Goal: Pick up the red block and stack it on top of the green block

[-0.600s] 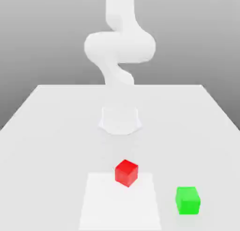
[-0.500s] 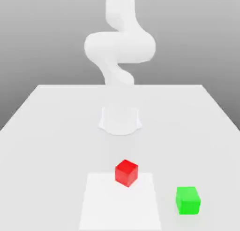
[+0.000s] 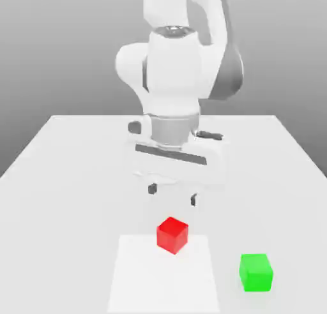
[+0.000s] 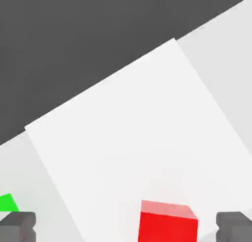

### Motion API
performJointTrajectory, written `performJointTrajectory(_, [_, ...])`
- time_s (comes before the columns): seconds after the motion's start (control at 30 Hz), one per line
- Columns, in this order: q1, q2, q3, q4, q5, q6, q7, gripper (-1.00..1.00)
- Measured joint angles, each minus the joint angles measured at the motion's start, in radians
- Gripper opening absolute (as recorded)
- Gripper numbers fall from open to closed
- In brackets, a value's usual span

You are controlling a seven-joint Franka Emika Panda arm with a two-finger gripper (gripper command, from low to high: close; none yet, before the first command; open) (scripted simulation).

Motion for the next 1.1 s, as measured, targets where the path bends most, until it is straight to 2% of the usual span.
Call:
performJointTrajectory(0.07, [-0.002,0.101,-0.015,-0.003,-0.062,0.080,0.061,0.00])
performJointTrajectory(0.17, [0.052,0.218,-0.092,0.009,-0.150,0.178,0.130,0.00])
performJointTrajectory(0.2, [0.078,0.250,-0.119,0.014,-0.162,0.206,0.140,-1.00])
performJointTrajectory(0.43, [0.085,0.256,-0.127,0.014,-0.166,0.213,0.143,-1.00])
performJointTrajectory(0.53, [0.062,0.171,-0.087,0.002,-0.099,0.140,0.094,-1.00])
performJointTrajectory(0.7, [0.084,-0.004,-0.083,-0.022,-0.018,-0.010,0.037,-1.00])
performJointTrajectory(0.9, [0.150,0.030,-0.040,0.108,-0.085,-0.107,-0.062,-1.00])
performJointTrajectory(1.1, [0.235,0.103,0.009,0.261,-0.095,-0.191,-0.219,-1.00])
